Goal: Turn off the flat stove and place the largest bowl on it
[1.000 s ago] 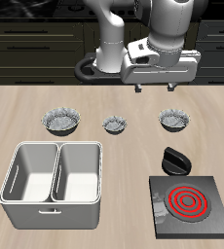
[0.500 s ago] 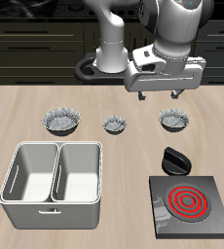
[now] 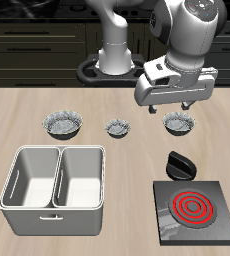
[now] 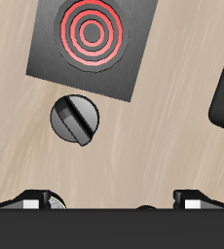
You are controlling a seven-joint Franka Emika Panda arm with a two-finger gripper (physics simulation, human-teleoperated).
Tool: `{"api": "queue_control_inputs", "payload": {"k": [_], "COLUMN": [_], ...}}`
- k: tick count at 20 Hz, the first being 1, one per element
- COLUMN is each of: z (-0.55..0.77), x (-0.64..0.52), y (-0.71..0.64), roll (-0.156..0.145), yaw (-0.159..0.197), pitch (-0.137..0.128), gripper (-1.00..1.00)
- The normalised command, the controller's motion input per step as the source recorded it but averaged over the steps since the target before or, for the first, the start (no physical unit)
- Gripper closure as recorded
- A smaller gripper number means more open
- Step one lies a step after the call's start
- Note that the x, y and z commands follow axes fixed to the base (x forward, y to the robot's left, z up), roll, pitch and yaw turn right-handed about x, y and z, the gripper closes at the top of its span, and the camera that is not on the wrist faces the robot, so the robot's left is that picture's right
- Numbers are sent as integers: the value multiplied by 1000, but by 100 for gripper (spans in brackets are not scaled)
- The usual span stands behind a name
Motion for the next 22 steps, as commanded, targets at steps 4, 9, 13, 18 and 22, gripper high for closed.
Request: {"api": "queue_control_inputs", "payload": {"k": [4,9,13,18,22], "z": [-79,-36,-75,-96,-53], "x": [64,102,56,95,90], "y": [126,37,49,53,67], "roll": [12,-7,17,5,22], "yaw": [102,80,83,76,81], "pitch": [-36,-29,-12,-11,-21], "gripper": [-100,-100,-100,-100,-100]}}
